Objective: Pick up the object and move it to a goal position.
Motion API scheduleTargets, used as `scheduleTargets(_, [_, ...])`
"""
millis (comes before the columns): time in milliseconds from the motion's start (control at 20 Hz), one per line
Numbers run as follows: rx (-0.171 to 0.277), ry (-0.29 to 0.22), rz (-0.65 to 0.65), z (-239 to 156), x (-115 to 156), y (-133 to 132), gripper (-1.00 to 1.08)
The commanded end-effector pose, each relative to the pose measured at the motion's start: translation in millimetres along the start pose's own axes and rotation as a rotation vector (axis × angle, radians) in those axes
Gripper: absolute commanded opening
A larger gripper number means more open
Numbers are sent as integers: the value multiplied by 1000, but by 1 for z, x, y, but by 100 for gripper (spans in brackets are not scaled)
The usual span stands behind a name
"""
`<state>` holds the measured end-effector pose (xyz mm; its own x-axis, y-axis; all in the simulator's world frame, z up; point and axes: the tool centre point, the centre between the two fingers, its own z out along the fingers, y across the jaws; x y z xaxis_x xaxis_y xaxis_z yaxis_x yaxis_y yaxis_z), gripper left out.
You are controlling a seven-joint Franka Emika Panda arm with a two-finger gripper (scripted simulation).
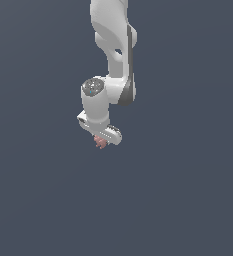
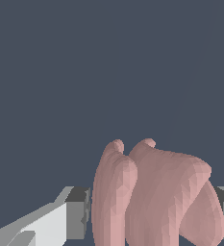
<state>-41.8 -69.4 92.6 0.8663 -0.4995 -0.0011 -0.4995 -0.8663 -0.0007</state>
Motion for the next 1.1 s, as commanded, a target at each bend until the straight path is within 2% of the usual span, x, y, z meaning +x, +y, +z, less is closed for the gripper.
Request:
scheduleTargets(0, [0,0,0,-6,-12,14,-100])
scheduleTargets(550, [0,0,0,-26,-47,59,-100])
scheduleTargets(1050, [-1,1,0,-30,-52,68,-100])
